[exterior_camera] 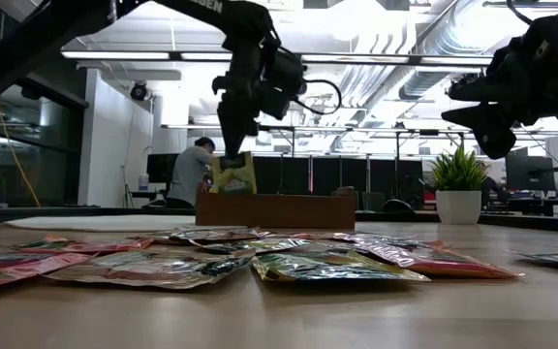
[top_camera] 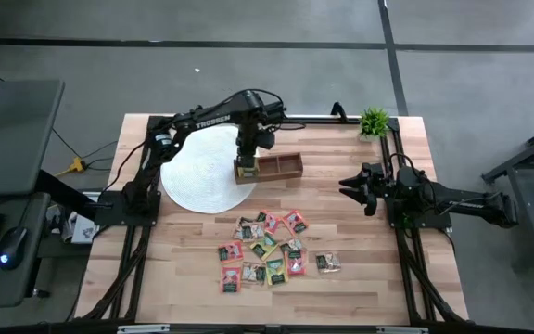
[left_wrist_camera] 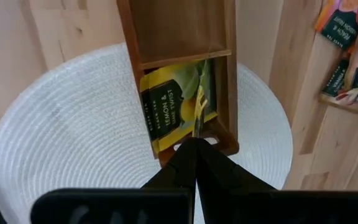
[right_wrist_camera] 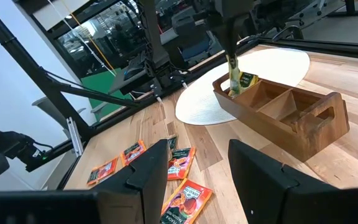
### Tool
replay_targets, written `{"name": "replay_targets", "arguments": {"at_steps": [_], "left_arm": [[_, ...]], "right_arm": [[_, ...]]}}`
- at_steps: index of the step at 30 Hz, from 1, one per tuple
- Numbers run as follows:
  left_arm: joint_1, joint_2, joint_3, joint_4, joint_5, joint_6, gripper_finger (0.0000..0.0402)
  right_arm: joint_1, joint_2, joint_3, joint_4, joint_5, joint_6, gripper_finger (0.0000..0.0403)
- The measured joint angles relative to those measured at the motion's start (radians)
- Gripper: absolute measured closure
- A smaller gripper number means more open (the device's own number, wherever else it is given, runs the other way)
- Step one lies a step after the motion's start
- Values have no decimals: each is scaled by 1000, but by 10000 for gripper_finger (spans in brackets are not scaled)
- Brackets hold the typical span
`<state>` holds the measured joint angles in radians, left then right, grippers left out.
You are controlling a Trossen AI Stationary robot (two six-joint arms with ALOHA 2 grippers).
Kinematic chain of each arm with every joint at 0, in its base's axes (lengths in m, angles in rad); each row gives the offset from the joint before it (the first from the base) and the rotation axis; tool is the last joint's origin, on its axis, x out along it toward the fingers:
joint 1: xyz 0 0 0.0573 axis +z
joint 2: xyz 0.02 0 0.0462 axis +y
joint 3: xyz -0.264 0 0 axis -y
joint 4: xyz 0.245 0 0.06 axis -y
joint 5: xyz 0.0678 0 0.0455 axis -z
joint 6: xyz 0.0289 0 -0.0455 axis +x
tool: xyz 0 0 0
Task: Pick & Place Tea
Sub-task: Put the yellow tea bag into the left compartment of the wooden organizer
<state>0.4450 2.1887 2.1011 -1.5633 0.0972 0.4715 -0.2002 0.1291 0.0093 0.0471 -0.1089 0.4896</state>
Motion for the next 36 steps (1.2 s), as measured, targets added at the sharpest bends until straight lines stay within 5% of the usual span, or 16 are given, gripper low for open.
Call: {"name": "replay_targets", "arguments": {"at_steps": [18, 30, 36], "left_arm": [[0, 13, -2, -7, -1, -6, 396], [0, 13, -2, -8, -9, -9, 297], [0, 10, 6, -7, -10, -51, 283]], "right_arm": [[0, 0, 0, -1, 0, 0, 238], [0, 0, 0, -1, 1, 0, 238], [0, 0, 0, -1, 1, 0, 238]]}}
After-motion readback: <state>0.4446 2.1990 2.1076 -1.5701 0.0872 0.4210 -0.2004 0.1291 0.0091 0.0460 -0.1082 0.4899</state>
